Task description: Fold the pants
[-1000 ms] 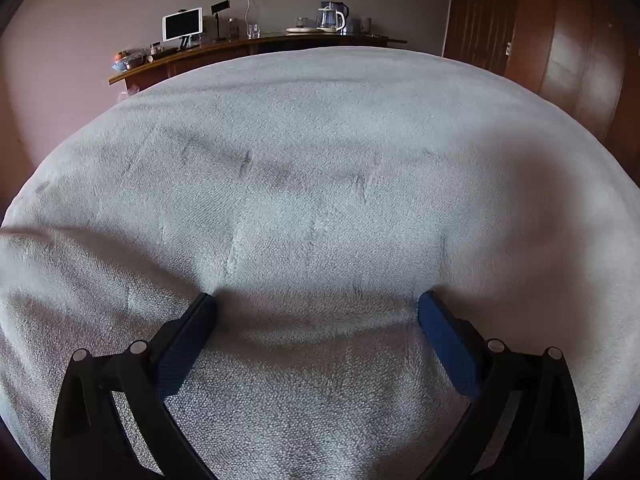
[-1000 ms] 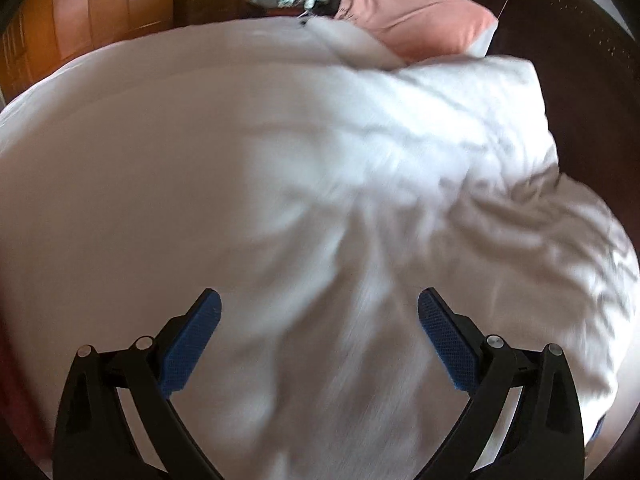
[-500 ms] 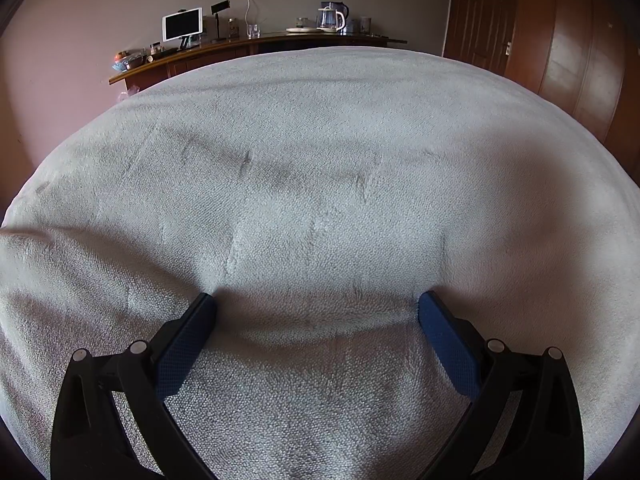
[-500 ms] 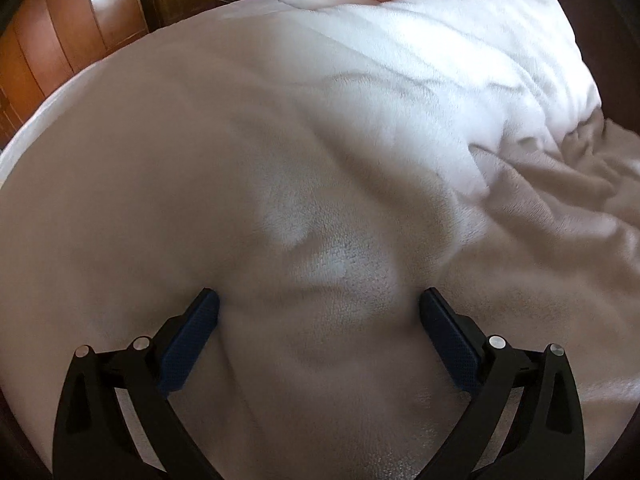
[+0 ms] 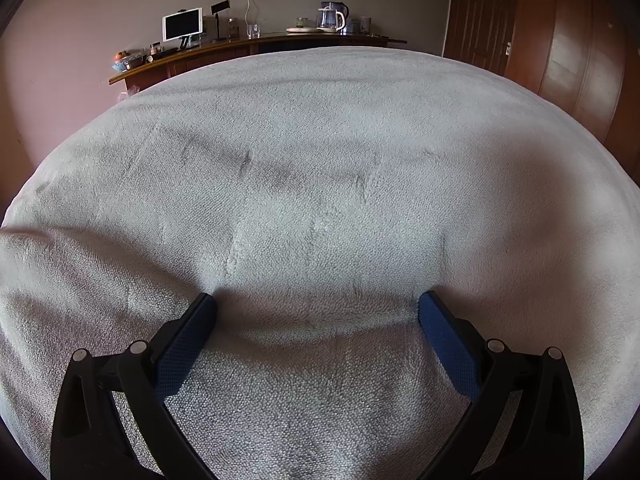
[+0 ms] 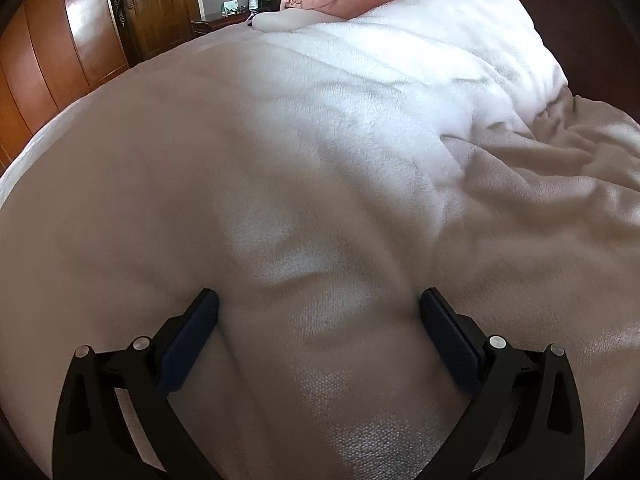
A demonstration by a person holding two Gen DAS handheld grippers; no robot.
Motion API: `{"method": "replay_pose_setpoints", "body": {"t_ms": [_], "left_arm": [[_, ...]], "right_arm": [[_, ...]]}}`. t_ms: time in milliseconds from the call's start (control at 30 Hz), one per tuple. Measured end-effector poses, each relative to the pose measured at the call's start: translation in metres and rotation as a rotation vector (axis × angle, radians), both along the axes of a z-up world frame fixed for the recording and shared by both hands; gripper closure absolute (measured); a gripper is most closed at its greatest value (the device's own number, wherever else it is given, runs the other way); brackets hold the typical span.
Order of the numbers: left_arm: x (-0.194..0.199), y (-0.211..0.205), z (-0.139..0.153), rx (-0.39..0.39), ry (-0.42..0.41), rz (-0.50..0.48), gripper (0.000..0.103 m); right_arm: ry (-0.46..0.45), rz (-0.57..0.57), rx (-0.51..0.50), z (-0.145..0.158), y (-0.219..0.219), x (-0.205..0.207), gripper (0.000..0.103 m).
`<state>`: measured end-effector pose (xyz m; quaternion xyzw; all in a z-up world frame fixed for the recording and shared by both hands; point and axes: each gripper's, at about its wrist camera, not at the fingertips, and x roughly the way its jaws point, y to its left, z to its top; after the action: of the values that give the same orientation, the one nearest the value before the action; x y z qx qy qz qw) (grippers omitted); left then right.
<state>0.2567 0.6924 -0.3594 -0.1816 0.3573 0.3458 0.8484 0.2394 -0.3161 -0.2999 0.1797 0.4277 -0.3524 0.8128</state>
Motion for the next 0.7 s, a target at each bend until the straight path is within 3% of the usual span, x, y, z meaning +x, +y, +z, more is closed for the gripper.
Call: {"method": "replay_pose_setpoints", "body": {"t_ms": [700], "left_arm": [[-0.001,0.000,0.000,0.000,-0.001,0.000,0.005]], "right_arm": [[0.027,-0.015,-0.097,-0.007,0.031,0.008,0.002]]}}
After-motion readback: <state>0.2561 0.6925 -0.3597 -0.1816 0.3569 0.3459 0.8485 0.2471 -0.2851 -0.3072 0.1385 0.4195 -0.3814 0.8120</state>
